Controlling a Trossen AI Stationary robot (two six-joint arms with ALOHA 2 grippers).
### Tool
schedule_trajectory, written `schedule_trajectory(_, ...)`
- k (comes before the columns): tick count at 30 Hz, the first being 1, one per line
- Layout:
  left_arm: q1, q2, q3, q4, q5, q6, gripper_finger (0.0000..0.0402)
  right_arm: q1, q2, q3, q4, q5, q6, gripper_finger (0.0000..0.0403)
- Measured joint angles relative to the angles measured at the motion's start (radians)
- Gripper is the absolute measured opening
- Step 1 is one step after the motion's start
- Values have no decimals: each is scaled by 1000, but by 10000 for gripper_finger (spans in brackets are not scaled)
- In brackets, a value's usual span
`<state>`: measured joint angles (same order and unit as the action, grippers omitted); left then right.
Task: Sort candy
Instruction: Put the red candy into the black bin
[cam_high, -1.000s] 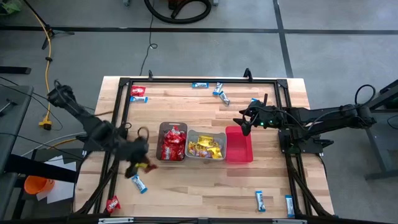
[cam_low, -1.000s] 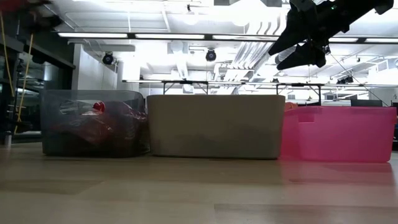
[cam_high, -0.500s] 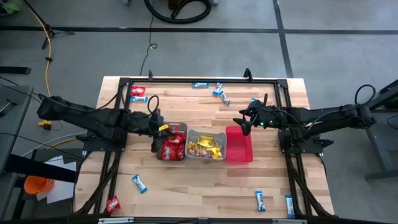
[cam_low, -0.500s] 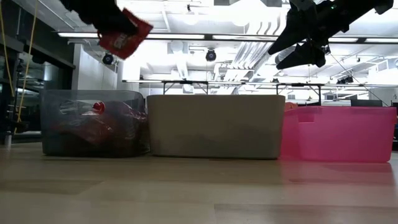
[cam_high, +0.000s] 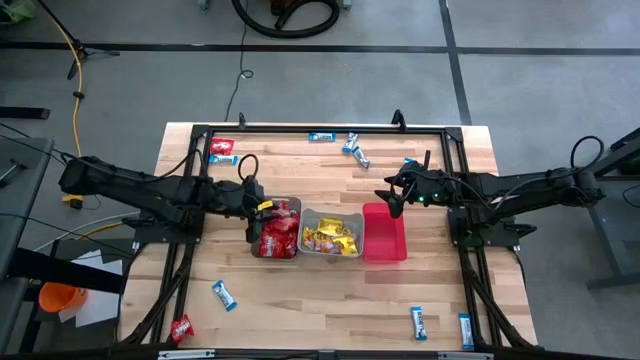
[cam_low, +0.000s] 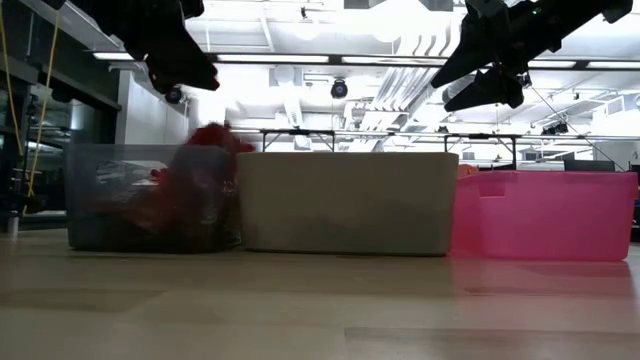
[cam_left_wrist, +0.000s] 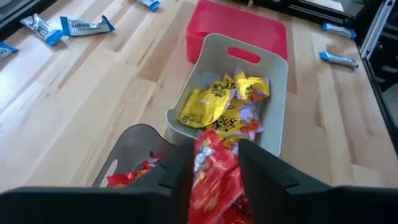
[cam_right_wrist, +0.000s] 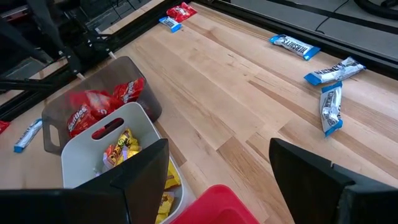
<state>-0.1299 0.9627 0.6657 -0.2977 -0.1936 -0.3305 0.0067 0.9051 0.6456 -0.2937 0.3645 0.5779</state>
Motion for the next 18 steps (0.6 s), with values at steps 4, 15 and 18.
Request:
schedule_trajectory(4, 0, 0, 21, -1, -4, -27, 163, 0, 0, 0, 0, 0, 1, 273)
schedule_trajectory(15, 28, -1, 230, 88, -145, 112, 242, 0, 0, 0, 291, -90, 19, 273)
schedule_trajectory(18, 47, -1, 230, 189, -99, 181, 243, 0, 0, 0, 452, -110, -83, 273)
